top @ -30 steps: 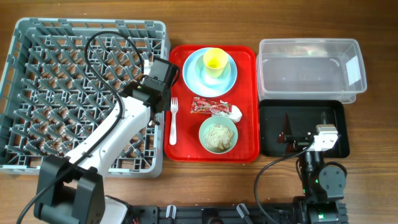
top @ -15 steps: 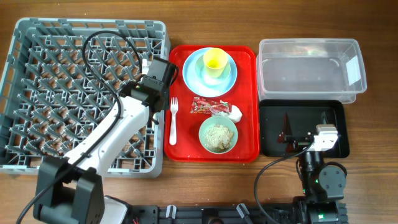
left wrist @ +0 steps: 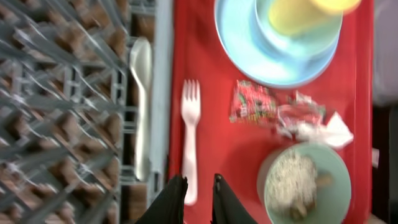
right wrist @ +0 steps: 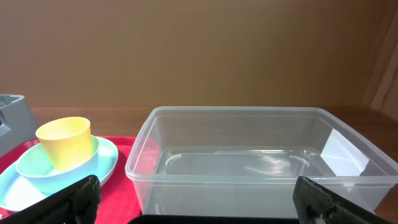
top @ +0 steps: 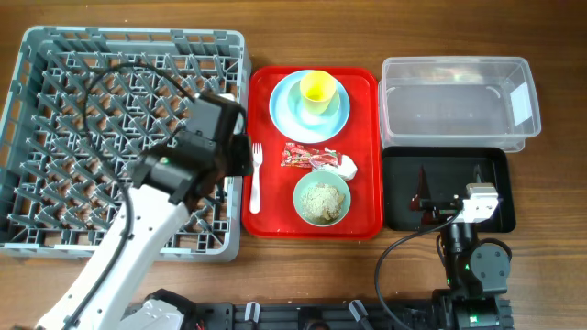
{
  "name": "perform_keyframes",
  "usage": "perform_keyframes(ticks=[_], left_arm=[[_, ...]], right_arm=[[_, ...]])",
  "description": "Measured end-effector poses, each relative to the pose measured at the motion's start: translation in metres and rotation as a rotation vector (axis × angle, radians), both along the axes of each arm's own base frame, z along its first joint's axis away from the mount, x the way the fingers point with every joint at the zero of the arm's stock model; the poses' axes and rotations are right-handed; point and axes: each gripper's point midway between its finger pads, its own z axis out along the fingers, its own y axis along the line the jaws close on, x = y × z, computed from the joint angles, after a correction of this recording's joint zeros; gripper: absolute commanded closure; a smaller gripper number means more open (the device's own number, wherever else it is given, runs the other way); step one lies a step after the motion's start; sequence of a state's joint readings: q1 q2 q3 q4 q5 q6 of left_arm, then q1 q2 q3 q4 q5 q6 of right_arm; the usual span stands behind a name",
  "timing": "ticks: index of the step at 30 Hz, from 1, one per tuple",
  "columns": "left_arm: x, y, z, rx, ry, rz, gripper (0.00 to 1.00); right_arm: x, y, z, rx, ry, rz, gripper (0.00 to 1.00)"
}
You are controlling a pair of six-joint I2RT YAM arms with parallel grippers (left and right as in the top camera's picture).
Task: Sort waste into correct bins and load items into the dishwasher rack
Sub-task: 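Move the left gripper back and grasp the white fork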
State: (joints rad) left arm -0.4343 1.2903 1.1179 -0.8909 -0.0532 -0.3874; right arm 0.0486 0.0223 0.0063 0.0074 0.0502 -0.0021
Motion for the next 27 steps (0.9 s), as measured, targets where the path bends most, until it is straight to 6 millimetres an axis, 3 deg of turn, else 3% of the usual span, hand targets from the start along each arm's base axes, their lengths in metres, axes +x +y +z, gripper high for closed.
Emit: perform_keyframes(ticks=[7, 13, 16, 19, 27], left_arm=[[-0.007, -0.038, -0.048, 0.017, 0.128, -0.067, 0.76], [-0.013, -0.061, -0.098, 0.077, 0.235, -0.081, 0.83], [-0.014, -0.059, -0.116, 0.138, 0.257, -0.026, 0.83], [-0.011, -0.051, -0.125, 0.199, 0.239, 0.047, 0.76], [-0.001, -0.04, -0.154, 0.311, 0.218, 0.132, 0.71]], right_arm=[[0.0, 0.0, 0.0, 0.0, 0.0, 0.0, 0.0], [0.0, 0.0, 0.0, 0.0, 0.0, 0.0, 0.0], [0.0, 0.0, 0.0, 0.0, 0.0, 0.0, 0.0], [0.0, 0.0, 0.0, 0.0, 0.0, 0.0, 0.0], [0.0, 0.0, 0.0, 0.0, 0.0, 0.0, 0.0]])
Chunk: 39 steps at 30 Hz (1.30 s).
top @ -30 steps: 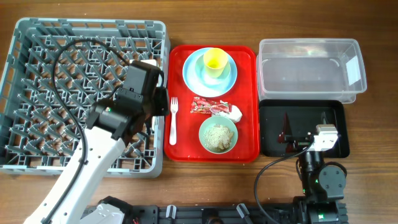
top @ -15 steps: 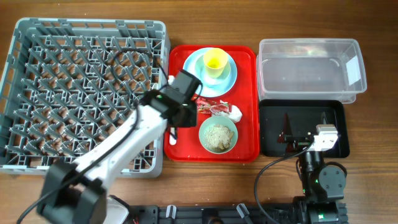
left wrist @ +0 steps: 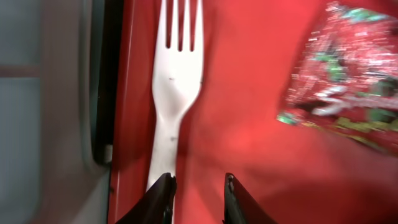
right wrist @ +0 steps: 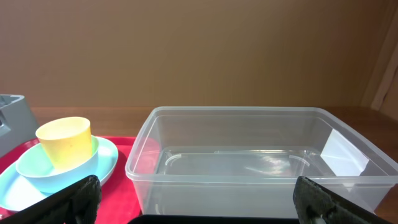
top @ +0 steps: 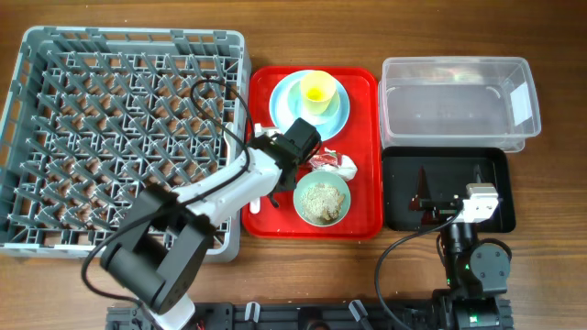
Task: Sort waste into correct bins and load items into the dishwasher rack
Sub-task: 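Move the left gripper back and grasp the white fork, then carry the fork with the left gripper over the dish rack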
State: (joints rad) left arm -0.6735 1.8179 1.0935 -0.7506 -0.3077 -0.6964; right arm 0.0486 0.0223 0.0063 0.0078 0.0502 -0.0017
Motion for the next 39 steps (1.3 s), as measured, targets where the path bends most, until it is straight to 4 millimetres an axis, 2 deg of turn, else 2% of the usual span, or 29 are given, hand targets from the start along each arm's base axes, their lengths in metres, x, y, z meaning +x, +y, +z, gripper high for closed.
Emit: perform_keyframes(ticks=[4, 14, 18, 23, 26, 28, 32, 37, 39], left_arm=[[0.003, 0.007, -0.005, 0.045, -0.012, 0.01, 0.69], [0.011, 0.006, -0.005, 0.044, -0.055, 0.016, 0.71], [0.011, 0.008, -0.012, 0.047, -0.074, 0.018, 0.75], [0.012, -0.008, -0.014, -0.041, -0.063, 0.011, 0.77], [0.01, -0.019, -0.014, -0.098, -0.043, -0.004, 0.84], [0.008, -0.024, -0.014, -0.123, -0.029, -0.015, 0.84], [0.007, -0.027, -0.014, -0.142, -0.021, -0.019, 0.96], [0.011, -0.032, -0.003, -0.162, -0.047, -0.057, 0.96], [0.008, -0.03, -0.006, -0.154, -0.036, -0.062, 0.96]], right_arm=[[0.0, 0.0, 0.0, 0.0, 0.0, 0.0, 0.0], [0.0, 0.0, 0.0, 0.0, 0.0, 0.0, 0.0], [0.0, 0.0, 0.0, 0.0, 0.0, 0.0, 0.0], [0.0, 0.0, 0.0, 0.0, 0.0, 0.0, 0.0], [0.0, 0.0, 0.0, 0.0, 0.0, 0.0, 0.0], [0.0, 0.0, 0.0, 0.0, 0.0, 0.0, 0.0], [0.0, 0.0, 0.0, 0.0, 0.0, 0.0, 0.0], [0.0, 0.0, 0.0, 0.0, 0.0, 0.0, 0.0], [0.0, 0.0, 0.0, 0.0, 0.0, 0.0, 0.0]])
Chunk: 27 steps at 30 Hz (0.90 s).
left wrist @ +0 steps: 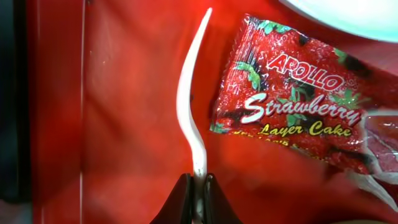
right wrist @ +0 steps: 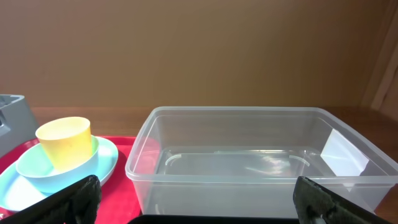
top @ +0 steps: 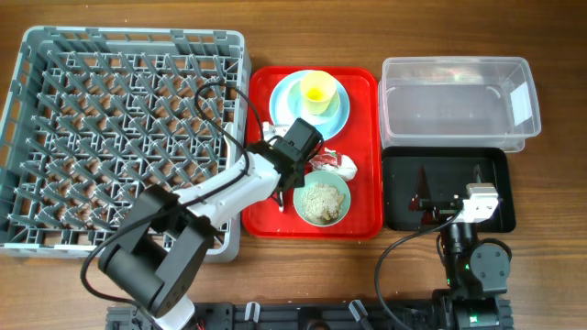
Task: Sort waste into correct bins and load items into the dishwasher rack
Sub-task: 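Carry the fork with the left gripper over the dish rack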
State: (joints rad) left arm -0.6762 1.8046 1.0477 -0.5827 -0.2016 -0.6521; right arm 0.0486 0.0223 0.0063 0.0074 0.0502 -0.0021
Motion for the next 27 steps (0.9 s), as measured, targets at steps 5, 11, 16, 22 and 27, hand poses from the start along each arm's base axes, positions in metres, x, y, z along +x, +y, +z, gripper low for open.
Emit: perform_keyframes(ticks=[5, 11, 16, 22, 27], left_arm=[[-0.001, 0.001, 0.0, 0.007, 0.005, -0.004, 0.96], [-0.014, 0.027, 0.015, 0.121, 0.025, -0.005, 0.96], [0.006, 0.026, 0.097, 0.056, -0.193, -0.042, 0.96], [0.013, 0.05, 0.179, 0.012, -0.414, -0.034, 0.96], [0.028, 0.085, 0.174, 0.118, -0.406, 0.011, 0.96]], right_arm=[[0.0, 0.0, 0.0, 0.0, 0.0, 0.0, 0.0], [0.0, 0.0, 0.0, 0.0, 0.0, 0.0, 0.0], [0.0, 0.0, 0.0, 0.0, 0.0, 0.0, 0.0], [0.0, 0.0, 0.0, 0.0, 0.0, 0.0, 0.0], [0.0, 0.0, 0.0, 0.0, 0.0, 0.0, 0.0]])
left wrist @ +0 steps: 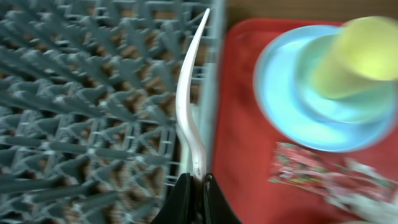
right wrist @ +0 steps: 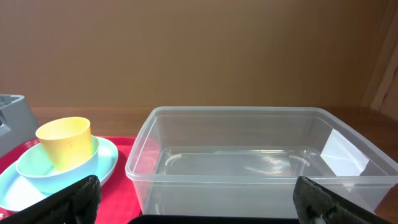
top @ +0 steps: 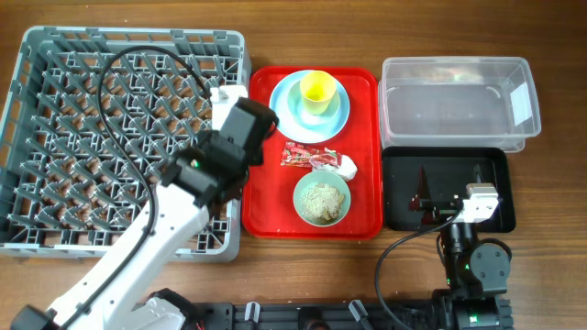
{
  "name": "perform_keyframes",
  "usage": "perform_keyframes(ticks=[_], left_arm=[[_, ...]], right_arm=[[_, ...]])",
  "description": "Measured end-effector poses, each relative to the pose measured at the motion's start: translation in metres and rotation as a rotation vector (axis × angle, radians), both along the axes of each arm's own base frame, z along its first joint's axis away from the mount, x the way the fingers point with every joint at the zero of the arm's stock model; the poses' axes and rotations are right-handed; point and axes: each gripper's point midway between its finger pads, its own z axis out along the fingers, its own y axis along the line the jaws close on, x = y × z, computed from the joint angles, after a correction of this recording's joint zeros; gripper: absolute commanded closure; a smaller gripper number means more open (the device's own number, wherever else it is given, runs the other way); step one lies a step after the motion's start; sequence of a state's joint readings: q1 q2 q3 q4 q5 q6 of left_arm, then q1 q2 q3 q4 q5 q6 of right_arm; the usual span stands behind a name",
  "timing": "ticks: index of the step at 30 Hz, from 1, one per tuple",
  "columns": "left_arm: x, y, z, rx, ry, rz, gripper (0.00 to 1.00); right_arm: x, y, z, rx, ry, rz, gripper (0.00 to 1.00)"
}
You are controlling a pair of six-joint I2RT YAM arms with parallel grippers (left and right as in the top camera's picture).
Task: Sort waste into correct bins and load items into the dishwasher rack
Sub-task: 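Carry the fork with the left gripper over the dish rack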
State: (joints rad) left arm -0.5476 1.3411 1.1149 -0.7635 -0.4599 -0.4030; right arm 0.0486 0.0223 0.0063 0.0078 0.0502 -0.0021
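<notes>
My left gripper (left wrist: 196, 184) is shut on the handle of a white plastic fork (left wrist: 188, 106), which stands on edge and points away. It hangs over the right edge of the grey dishwasher rack (top: 55, 41), beside the red tray (top: 266, 215). From overhead, the left gripper (top: 235, 126) sits at the rack's right wall, the fork (top: 218, 94) sticking out beyond it. My right gripper (right wrist: 199, 208) rests open in front of the clear bin (right wrist: 249, 168), holding nothing.
On the tray are a blue plate (top: 292, 110) with a yellow cup (top: 317, 89), a strawberry cake wrapper (top: 307, 157), a crumpled white tissue (top: 346, 166) and a green bowl of food (top: 321, 199). A black bin (top: 404, 197) lies below the clear bin (top: 459, 96).
My left gripper was low over the tray beside the wrapper, shut on the fork. Now it is higher and further left, over the rack's right edge, with the fork still held.
The fork lay flat on the tray's left side with my left gripper above its handle. Then the jaws stood open around the handle. Then they were shut on it with the fork on edge. Now the fork hangs over the rack's edge. The right arm stayed still.
</notes>
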Motion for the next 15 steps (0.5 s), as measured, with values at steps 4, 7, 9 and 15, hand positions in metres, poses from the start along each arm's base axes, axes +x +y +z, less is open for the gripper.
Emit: perform_keyframes(ticks=[4, 7, 9, 15], left_arm=[[0.014, 0.021, -0.027, 0.079, 0.069, 0.04, 0.96], [0.022, 0.029, -0.043, 0.103, 0.106, 0.06, 0.96], [0.025, 0.036, -0.054, 0.125, 0.136, 0.066, 0.96], [0.028, 0.04, -0.073, 0.162, 0.204, 0.018, 0.96]], right_arm=[[0.0, 0.0, 0.0, 0.0, 0.0, 0.0, 0.0], [0.0, 0.0, 0.0, 0.0, 0.0, 0.0, 0.0], [0.0, 0.0, 0.0, 0.0, 0.0, 0.0, 0.0], [0.0, 0.0, 0.0, 0.0, 0.0, 0.0, 0.0]])
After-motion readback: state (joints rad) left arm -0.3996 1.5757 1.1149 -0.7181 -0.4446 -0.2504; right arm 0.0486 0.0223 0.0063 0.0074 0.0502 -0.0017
